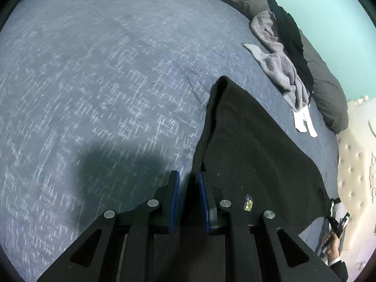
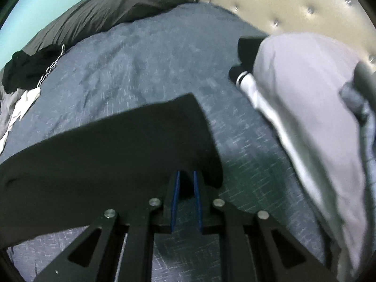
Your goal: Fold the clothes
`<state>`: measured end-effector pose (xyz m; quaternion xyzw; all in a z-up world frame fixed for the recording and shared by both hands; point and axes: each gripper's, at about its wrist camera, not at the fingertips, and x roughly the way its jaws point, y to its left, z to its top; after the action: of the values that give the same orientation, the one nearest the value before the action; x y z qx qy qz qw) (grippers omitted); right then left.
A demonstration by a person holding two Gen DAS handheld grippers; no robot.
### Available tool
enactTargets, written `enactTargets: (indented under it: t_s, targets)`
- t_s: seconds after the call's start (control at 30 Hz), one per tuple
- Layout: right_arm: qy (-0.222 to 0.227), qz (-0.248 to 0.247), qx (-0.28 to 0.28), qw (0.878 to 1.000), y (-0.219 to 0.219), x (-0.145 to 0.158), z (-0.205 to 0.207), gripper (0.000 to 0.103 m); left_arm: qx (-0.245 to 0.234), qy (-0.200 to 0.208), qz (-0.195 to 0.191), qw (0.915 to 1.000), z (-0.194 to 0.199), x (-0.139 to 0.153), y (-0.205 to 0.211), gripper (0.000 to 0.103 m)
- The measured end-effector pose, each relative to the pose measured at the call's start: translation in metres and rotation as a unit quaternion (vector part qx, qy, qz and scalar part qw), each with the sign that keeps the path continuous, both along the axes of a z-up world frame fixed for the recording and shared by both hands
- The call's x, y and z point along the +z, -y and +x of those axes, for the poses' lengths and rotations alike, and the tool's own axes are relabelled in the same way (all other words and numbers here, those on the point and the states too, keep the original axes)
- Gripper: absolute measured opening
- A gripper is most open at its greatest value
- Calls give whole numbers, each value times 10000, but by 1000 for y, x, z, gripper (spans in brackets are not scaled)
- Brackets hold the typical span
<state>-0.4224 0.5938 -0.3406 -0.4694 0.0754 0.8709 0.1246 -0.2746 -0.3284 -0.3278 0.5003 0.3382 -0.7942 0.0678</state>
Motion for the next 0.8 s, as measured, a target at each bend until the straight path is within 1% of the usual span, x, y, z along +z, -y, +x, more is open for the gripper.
enactTargets:
  t_s: [0.07,0.17,0.27,0.37,0.43,0.5,0.53,0.57,0.67,0.7,0.77,0.8]
  targets:
    - [-147,-150,29,9998,4,10,3,13,2,-12,52,10000,9,2,1,20]
    - [-152,-211,201,9995,15,20,9,13,-69,-41,84,9999,23,6,-1,28]
    - [-197,-395,375,9983,28,31,20,13,-189,-40,144,9997,39,10,-5,31]
    - [-122,-657,571,9961,44,38,33,14,-349,-3,143,9993,58,15,-10,36]
    - [-14,-705,776,9945,60,41,42,16,-440,40,161,9989,70,17,-13,38]
    - [99,-787,1011,9917,76,45,56,21,-492,73,185,9986,82,17,-15,40]
    - [111,-802,1108,9905,83,47,63,22,-515,88,197,9984,88,18,-16,40]
    - [115,-849,1220,9888,89,50,72,24,-547,110,191,9983,93,18,-17,40]
    - [186,-1062,1438,9837,101,56,95,38,-651,172,141,9976,106,18,-21,40]
    - [212,-1132,1475,9823,104,57,103,40,-677,203,122,9974,111,17,-22,41]
    - [254,-1227,1527,9803,109,58,120,41,-729,265,83,9970,120,13,-25,41]
    - [281,-1257,1545,9796,110,59,128,42,-689,275,125,9972,123,10,-24,41]
